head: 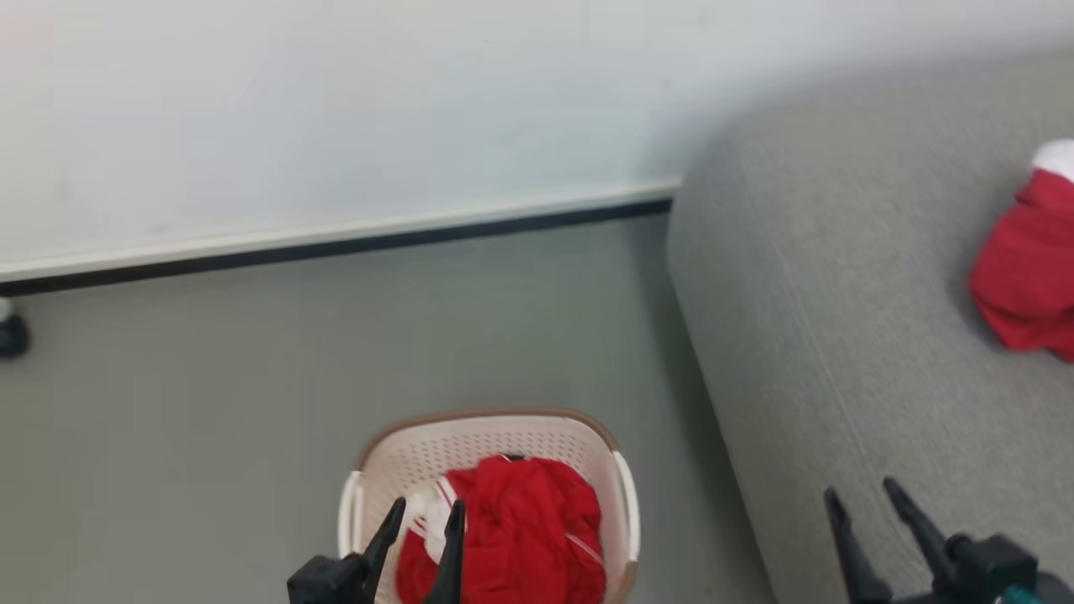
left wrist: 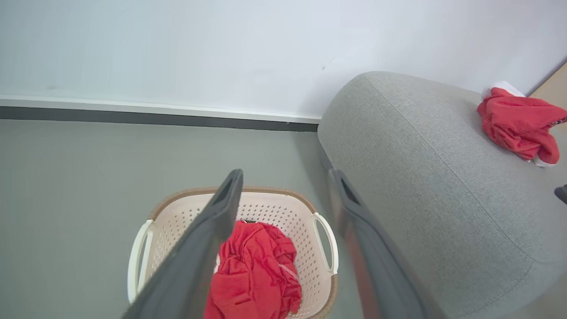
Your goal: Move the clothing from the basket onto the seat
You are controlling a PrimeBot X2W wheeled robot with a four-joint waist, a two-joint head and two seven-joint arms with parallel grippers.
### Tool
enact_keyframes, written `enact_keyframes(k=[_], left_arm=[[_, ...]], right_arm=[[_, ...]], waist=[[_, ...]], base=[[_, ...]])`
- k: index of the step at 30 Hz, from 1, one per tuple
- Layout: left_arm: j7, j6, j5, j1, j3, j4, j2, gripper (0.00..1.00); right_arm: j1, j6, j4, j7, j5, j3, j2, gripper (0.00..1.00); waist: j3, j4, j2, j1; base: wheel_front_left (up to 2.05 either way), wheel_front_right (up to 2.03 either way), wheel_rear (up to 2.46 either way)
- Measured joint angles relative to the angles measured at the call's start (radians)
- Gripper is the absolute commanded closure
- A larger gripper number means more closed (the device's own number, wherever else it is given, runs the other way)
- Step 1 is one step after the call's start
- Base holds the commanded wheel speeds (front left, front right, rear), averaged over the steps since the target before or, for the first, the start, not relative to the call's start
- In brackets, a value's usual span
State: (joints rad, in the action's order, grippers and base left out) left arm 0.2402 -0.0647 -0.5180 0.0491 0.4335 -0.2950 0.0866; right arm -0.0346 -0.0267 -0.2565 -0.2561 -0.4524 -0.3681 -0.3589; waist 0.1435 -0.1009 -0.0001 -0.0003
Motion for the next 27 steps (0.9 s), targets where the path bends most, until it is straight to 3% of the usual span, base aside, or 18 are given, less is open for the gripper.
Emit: enact_keyframes(k=[7, 15, 27], left_arm=[[0.004, 0.003, -0.002, -0.039, -0.017, -0.010, 0.014, 0.00], [0.009, 0.003, -0.030, -0.132, -0.081, 0.048, 0.070, 0.00], [0.006, 0.014, -0.007, -0.021, -0.062, 0.096, 0.072, 0.00]], right_arm=[[0.117, -0.045, 0.073, 0.000, 0.044, -0.012, 0.009, 0.00], [0.132, -0.054, 0.146, 0.000, 0.097, -0.035, 0.017, 0.00], [0.064, -0.070, 0.265, 0.000, 0.125, 0.026, -0.002, 0.00]], waist=[[-0.071, 0.101, 0.0000, 0.0000], [-0.144, 0.190, -0.0001, 0.0001], [-0.043, 0.179, 0.0001, 0.0003]], base=[[0.00, 0.00, 0.00], [0.00, 0.00, 0.00], [0.00, 0.00, 0.00]])
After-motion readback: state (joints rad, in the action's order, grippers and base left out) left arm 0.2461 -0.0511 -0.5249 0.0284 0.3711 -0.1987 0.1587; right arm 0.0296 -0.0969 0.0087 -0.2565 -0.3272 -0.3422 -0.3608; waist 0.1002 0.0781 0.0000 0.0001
